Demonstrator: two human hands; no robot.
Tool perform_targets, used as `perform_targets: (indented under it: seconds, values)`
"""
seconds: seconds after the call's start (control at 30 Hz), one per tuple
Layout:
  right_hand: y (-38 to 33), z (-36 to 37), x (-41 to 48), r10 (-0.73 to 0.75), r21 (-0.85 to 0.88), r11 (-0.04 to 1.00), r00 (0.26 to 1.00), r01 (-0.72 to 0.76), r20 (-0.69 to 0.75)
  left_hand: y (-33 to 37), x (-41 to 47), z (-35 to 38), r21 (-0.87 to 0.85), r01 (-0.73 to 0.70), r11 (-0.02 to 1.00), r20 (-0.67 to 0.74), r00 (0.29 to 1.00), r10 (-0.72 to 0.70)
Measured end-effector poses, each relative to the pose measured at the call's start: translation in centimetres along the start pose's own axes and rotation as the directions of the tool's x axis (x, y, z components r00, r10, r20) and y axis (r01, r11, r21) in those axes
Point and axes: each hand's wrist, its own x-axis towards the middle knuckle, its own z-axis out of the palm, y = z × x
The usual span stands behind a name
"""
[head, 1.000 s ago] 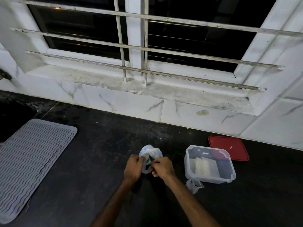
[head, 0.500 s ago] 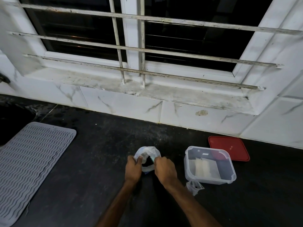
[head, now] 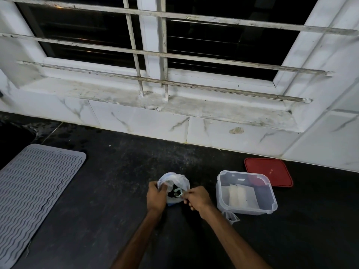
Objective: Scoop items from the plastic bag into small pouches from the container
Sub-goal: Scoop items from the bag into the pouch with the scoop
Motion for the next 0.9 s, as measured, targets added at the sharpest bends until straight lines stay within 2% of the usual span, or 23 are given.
perform_targets:
  seconds: [0.1,0.23,0.33,0.4,0.47,0.5,0.57,0.63,0.73,0.8,0.9]
  values:
    - [-0.2,-0.4,-0.6,-0.016,-0.041,0.999,0.999,0.017,0.031,0.3,-0.3,-0.3,0.01,-0.001,1.0,-0.005,1.0,0.001]
    - [-1.0,-1.9,-2.1,0.014,0.055,0.998,0.993,-0.021,0.117,0.8,-0.7,-0.9,-0.016,-0.023,1.0,0.029,0.999,0.023]
    - [-1.4,-3.6,-4.0,0.018,0.052,0.998,0.983,-0.028,0.182,1.0,-1.5,-1.7,-0.049,-0.06,0.997,0.06,0.996,0.063]
    - [-1.4,-5.0,-5.1,-0.008,0.056,0.998,0.977,-0.004,0.213,1.3,-2.6,-2.4,-0.005,-0.207,0.978,-0.053,0.977,0.207]
    - [-0.7,-7.0,-6.3,-0.052,0.075,0.996,0.977,0.037,0.205,2.1,-4.7,-2.4,0.063,-0.426,0.902,-0.169,0.887,0.431]
    - [-0.1,-8.2,-6.8,-0.073,0.083,0.995,0.979,0.058,0.189,2.6,-6.1,-2.0,0.052,-0.502,0.863,-0.16,0.849,0.503]
    - [1.2,-10.8,-7.6,-0.112,0.088,0.991,0.982,0.1,0.151,3.0,-8.8,-0.2,0.026,-0.581,0.814,-0.026,0.813,0.581]
    - [2.8,-13.5,-8.3,-0.14,0.056,0.989,0.986,0.136,0.087,2.0,-10.8,2.6,0.064,-0.581,0.811,0.171,0.807,0.565]
    - [4.9,-15.9,-8.8,-0.144,-0.015,0.989,0.989,0.145,0.038,-1.4,-12.4,6.2,0.117,-0.43,0.895,0.4,0.845,0.354]
    - [6.0,-16.9,-9.0,-0.147,-0.061,0.987,0.989,0.148,0.03,-2.9,-13.2,8.3,0.178,-0.357,0.917,0.461,0.854,0.243]
    - [6.7,-17.0,-8.7,-0.17,-0.159,0.972,0.985,0.174,0.037,-3.8,-13.6,10.3,0.239,-0.318,0.917,0.482,0.859,0.172]
